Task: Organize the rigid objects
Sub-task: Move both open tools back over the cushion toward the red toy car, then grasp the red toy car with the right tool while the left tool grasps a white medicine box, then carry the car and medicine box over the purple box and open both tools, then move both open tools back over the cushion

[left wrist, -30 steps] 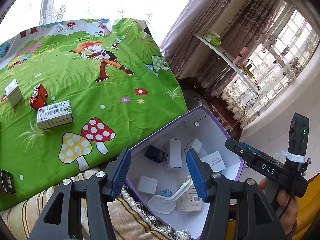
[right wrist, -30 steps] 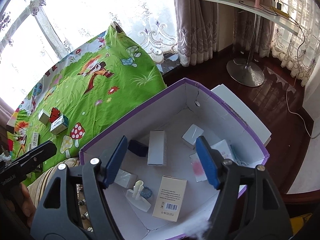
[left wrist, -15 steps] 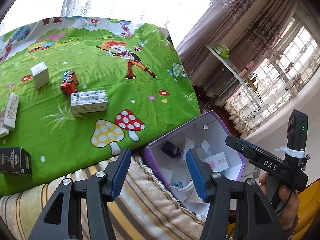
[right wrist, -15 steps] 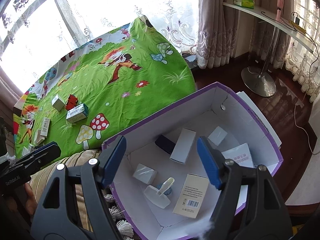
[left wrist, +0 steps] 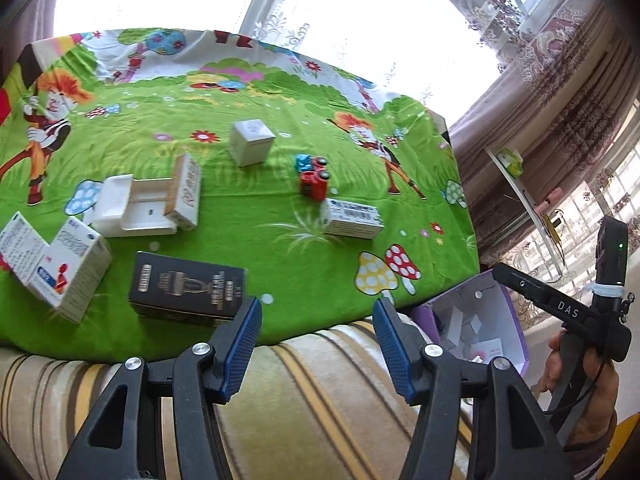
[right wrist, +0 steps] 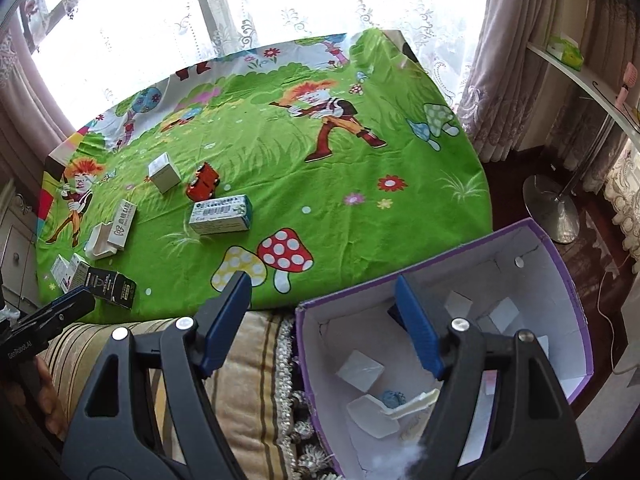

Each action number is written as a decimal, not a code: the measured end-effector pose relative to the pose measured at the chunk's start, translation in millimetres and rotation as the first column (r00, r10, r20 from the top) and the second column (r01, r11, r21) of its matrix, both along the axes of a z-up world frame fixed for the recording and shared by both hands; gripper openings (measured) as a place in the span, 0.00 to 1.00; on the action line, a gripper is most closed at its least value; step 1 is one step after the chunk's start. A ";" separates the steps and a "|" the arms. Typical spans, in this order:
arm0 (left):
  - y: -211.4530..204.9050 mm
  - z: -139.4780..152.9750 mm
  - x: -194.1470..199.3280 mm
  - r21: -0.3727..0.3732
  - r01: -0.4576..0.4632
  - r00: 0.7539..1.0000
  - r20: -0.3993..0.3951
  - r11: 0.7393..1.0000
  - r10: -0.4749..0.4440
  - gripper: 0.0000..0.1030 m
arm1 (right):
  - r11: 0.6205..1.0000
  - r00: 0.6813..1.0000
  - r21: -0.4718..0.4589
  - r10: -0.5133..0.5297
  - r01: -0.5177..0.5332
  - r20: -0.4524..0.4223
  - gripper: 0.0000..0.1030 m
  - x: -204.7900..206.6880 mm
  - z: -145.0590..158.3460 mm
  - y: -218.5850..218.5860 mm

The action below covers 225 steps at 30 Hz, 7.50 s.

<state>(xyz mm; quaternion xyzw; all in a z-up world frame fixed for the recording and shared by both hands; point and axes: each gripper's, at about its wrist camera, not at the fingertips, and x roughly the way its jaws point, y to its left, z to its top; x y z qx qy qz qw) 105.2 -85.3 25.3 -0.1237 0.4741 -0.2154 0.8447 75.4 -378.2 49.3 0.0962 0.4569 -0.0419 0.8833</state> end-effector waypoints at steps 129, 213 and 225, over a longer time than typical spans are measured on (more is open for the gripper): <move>88.4 -8.0 48.5 0.442 -0.096 0.987 0.157 0.892 0.028 0.42 | 0.999 1.000 0.032 0.014 -0.014 -0.016 0.18 83.0 11.6 -36.5; -128.7 55.2 -44.1 0.063 0.294 0.916 0.265 0.954 -0.300 0.72 | 0.928 0.900 0.006 -0.362 0.372 0.244 0.81 -120.5 6.4 -155.3; -48.2 44.0 -37.6 0.101 0.134 0.960 0.233 0.986 -0.154 0.72 | 0.953 0.940 -0.047 -0.287 0.300 0.187 0.97 -99.5 25.1 -102.1</move>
